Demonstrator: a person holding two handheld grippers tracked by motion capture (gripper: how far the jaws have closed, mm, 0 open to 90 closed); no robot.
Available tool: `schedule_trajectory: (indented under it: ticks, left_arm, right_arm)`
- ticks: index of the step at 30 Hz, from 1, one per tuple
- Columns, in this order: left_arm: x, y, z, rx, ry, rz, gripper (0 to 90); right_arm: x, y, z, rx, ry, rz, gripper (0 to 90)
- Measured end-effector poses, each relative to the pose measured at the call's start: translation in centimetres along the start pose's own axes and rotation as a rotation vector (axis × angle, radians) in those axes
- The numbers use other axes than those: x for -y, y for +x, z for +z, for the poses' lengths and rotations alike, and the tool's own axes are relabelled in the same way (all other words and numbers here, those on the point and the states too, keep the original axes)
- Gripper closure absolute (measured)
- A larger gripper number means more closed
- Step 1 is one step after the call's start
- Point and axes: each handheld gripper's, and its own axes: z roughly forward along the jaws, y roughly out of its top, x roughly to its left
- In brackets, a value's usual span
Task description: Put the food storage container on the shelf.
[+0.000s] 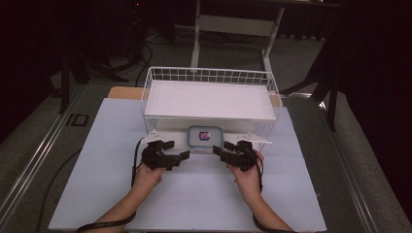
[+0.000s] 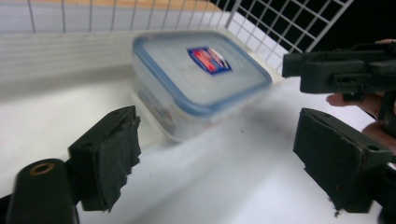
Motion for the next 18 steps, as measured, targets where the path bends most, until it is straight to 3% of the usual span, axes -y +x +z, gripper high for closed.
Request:
schedule_trajectory:
  ticks: [7,11,14,18]
  left_arm:
    - [1.3,-1.5,-2.0,0.016,-0.025,0.057,2.9]
    - [1.9,-2.2,-3.2,0.005,-0.015,0.104,2.8]
    - [2.2,-2.4,-3.6,0.009,-0.016,0.110,2.8]
    - [3.0,-2.7,-4.2,0.003,-0.018,0.131,2.8]
  right_arm:
    - [0.9,1.2,0.4,-0.025,0.027,-0.027,43.5]
    - [1.2,1.8,0.5,-0.021,0.035,-0.042,44.1]
    - [1.3,2.0,0.7,-0.015,0.034,-0.050,44.2]
    - [1.7,2.1,1.1,-0.005,0.054,-0.056,52.4]
